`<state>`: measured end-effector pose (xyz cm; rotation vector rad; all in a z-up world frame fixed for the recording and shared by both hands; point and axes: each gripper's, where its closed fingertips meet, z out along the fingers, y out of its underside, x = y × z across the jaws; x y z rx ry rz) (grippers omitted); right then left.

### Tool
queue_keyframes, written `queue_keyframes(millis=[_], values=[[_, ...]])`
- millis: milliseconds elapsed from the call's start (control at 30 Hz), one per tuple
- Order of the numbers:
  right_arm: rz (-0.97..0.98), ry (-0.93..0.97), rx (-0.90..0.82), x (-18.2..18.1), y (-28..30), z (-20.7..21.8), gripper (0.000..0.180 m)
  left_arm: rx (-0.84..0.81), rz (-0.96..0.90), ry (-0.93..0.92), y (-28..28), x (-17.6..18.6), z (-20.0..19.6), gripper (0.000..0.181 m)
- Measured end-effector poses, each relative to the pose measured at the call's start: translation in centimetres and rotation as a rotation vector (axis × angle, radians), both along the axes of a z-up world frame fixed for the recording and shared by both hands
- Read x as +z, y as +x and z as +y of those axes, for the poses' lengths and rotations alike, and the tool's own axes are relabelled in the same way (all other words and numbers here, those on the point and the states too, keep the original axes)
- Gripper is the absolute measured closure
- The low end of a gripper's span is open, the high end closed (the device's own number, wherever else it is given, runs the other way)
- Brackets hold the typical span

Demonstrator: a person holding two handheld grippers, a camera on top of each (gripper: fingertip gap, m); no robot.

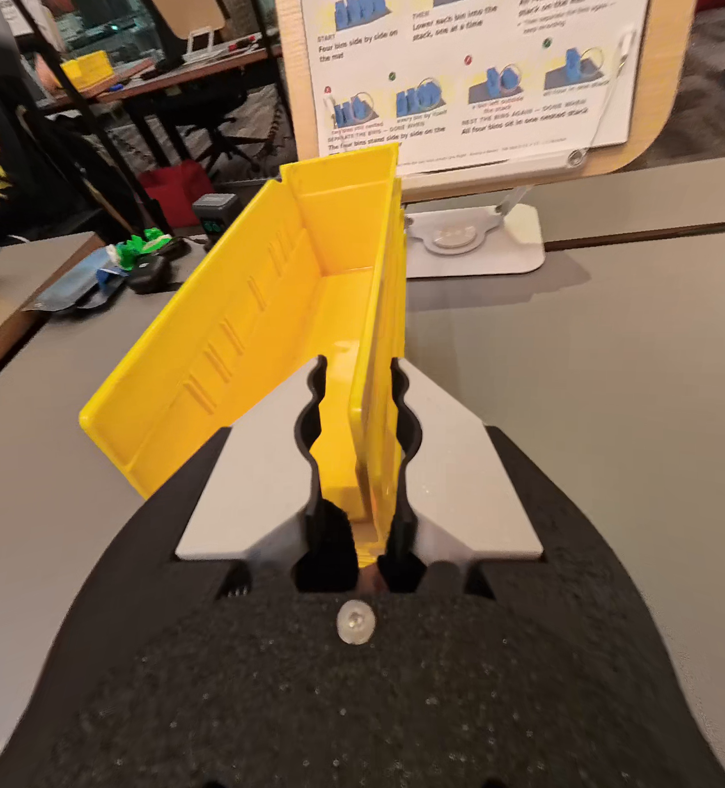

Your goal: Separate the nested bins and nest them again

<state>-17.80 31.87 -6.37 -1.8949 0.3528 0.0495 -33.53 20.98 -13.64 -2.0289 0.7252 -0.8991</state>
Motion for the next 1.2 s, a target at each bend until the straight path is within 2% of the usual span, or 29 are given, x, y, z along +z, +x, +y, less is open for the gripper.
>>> queue_keyframes(millis=[33, 67, 133, 533, 867, 900, 1000, 1100, 1200], values=[[0.031, 0.003, 0.008, 0.0, 0.1, 0.0, 0.153, -0.001, 0.001, 0.001, 0.0, 0.0, 0.0, 0.162], [0.050, 0.023, 0.013, 0.2, 0.3, 0.1, 0.169, -0.001, 0.003, 0.003, 0.1, 0.0, 0.0, 0.162], [0.029, 0.020, -0.005, 0.3, 0.7, 0.1, 0.173, -0.001, 0.008, 0.010, 0.1, 0.0, -0.1, 0.162], [0.049, 0.104, -0.066, 0.4, 1.5, 0.0, 0.177, 0.007, 0.014, 0.012, -0.2, -0.1, 0.1, 0.162], [-0.009, 0.047, -0.045, -1.2, 1.7, 0.2, 0.177, 0.003, 0.013, 0.006, -0.2, -0.3, 0.1, 0.162], [-0.005, 0.040, -0.030, -1.1, 1.6, 0.1, 0.175, 0.001, 0.017, 0.012, -0.3, -0.3, 0.1, 0.162], [0.018, 0.065, 0.071, 0.2, 1.0, -1.2, 0.150, 0.014, 0.068, 0.063, -1.2, -0.5, 0.8, 0.162], [-0.022, 0.024, 0.259, 0.7, 0.4, -3.7, 0.147, 0.070, 0.103, 0.094, -2.6, -0.6, 2.4, 0.162], [-0.033, -0.005, 0.460, -0.9, 0.0, -7.8, 0.145, 0.099, 0.100, 0.073, -3.1, -0.8, 3.0, 0.162]])
